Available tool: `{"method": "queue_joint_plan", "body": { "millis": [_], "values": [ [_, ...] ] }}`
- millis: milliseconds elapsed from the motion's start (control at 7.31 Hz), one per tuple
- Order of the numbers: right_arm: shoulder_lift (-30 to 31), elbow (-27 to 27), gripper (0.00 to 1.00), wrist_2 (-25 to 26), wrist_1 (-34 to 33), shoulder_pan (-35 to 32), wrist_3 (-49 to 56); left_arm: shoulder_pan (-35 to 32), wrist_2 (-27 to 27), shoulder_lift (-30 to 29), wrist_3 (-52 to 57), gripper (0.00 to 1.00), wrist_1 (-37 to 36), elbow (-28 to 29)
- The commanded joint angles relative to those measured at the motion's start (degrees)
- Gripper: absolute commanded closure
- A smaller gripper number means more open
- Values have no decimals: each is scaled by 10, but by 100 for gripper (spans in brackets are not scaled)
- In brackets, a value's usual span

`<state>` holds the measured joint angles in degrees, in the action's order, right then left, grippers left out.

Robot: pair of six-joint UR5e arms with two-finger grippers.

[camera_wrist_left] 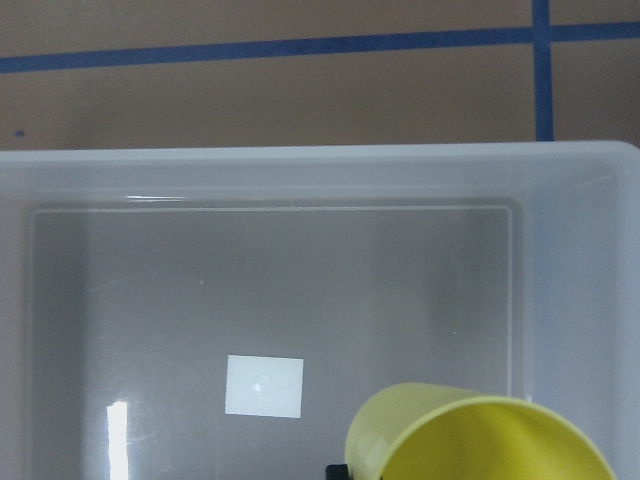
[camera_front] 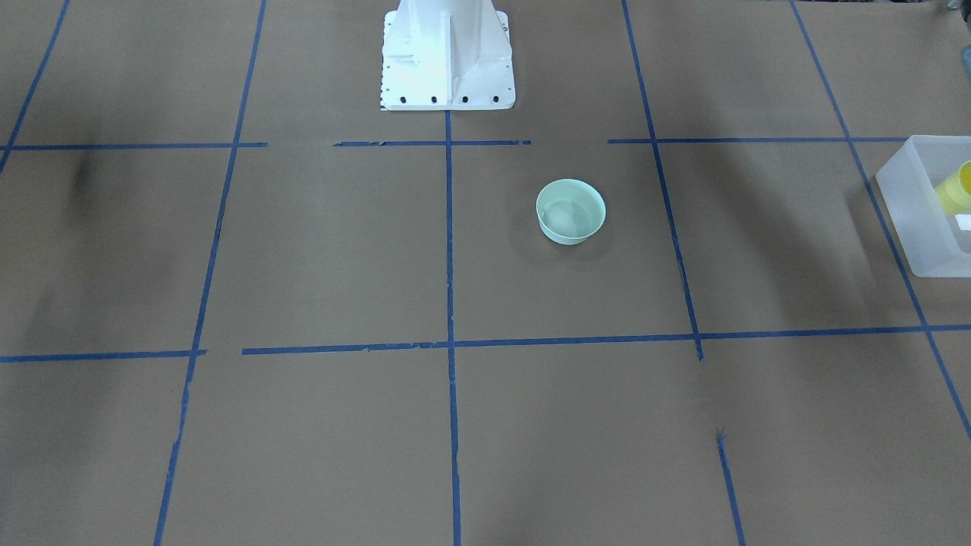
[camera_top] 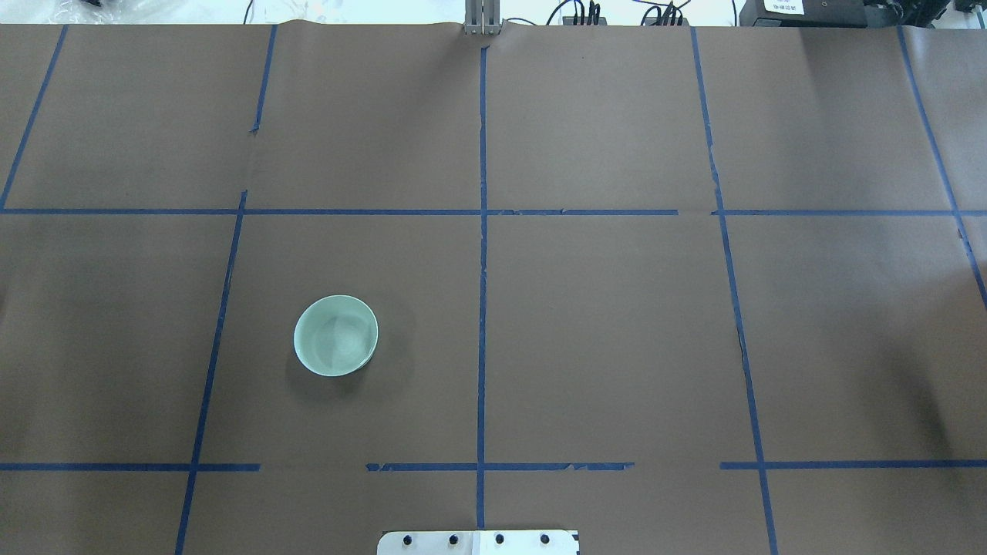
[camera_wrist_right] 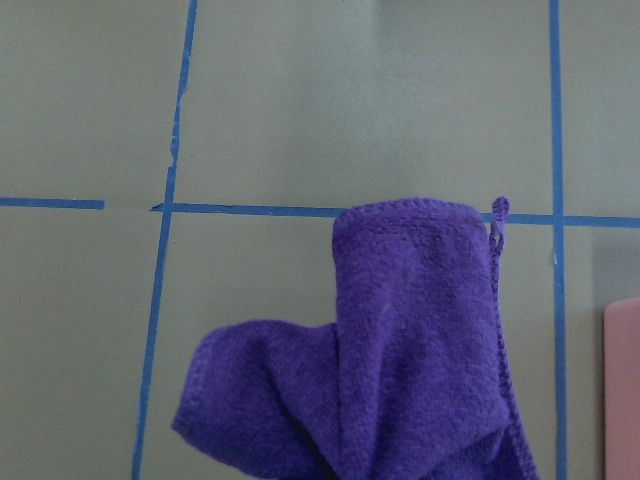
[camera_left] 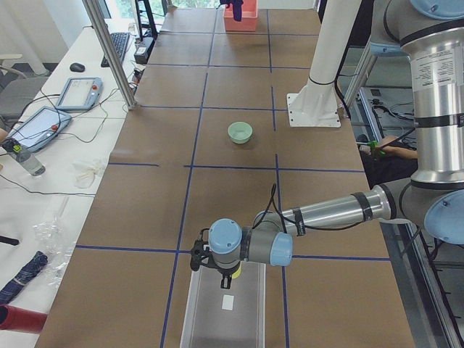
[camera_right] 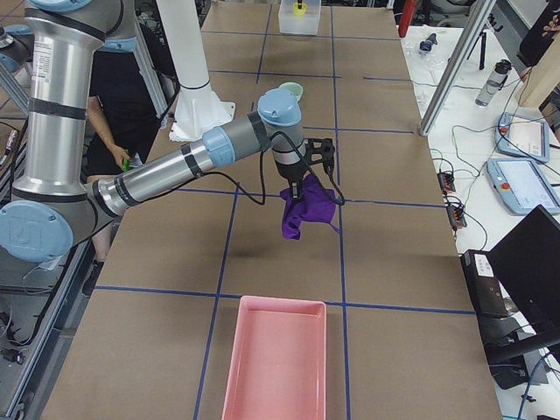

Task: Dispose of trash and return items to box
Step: 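Lower the cup into the clear bin while the right gripper lifts the cloth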

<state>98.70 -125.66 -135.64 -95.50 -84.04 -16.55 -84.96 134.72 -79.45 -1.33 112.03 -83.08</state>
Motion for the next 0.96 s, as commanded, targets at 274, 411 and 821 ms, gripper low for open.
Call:
{"method": "queue_joint_plan", "body": {
  "millis": [274, 411, 821],
  "values": [
    [-8, 6, 100, 2, -59, -74, 143, 20, 5, 0, -3, 100, 55, 42],
    [-8, 7, 100, 2, -59, -74, 144, 23, 5, -1, -3, 86, 55, 42],
    [-8, 16, 100, 3, -59, -83, 166, 23, 0, -2, -2, 0, 77, 41]
  ]
}}
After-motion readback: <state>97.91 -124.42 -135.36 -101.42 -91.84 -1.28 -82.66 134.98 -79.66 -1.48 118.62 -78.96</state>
